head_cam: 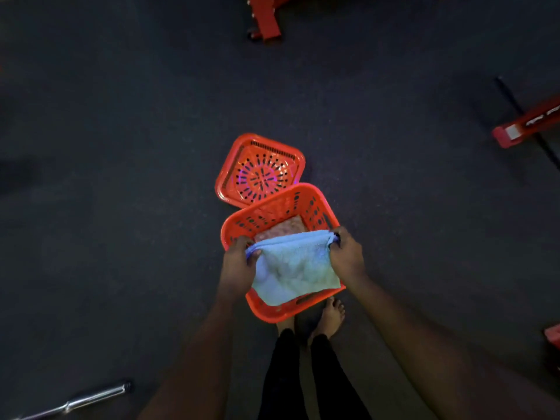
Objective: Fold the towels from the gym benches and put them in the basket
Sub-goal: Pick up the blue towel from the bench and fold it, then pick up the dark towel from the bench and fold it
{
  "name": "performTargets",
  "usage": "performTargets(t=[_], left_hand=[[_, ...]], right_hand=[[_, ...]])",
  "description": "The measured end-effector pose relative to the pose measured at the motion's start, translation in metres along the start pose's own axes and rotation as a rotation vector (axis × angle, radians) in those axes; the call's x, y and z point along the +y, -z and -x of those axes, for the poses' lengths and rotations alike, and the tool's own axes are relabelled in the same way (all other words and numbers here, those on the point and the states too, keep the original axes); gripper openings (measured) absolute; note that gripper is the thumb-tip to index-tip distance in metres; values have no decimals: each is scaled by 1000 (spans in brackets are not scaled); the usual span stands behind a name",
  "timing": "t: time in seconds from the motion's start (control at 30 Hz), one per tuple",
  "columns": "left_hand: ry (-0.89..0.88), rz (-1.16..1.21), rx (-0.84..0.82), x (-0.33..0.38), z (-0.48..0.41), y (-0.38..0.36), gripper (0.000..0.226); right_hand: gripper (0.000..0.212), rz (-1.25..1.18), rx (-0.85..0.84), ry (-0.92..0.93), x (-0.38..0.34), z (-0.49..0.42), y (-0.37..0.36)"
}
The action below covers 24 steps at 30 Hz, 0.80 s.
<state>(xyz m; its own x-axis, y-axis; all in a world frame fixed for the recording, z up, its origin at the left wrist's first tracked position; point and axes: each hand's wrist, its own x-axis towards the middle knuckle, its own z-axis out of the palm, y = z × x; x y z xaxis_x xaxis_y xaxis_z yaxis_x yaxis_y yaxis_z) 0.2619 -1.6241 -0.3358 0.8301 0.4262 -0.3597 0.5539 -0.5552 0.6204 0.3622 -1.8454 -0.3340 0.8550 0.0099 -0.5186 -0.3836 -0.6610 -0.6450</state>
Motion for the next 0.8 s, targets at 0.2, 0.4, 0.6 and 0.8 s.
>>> performTargets(t=[0.2,0.4,0.6,0.8], left_hand=[[118,-75,-12,-14,-56,-25,35],[-28,16,-115,43,-55,14,18],[-197,36,-134,141,-53,71,19],[-467,34,-115,272,-78,87,14]], right_hand=[[34,47,30,-3,0,-67,-37],[23,-32,12,34,-57,-57,-6],[21,-122,91,68,-116,-33,84],[23,-235,228,84,-145,-22,197]])
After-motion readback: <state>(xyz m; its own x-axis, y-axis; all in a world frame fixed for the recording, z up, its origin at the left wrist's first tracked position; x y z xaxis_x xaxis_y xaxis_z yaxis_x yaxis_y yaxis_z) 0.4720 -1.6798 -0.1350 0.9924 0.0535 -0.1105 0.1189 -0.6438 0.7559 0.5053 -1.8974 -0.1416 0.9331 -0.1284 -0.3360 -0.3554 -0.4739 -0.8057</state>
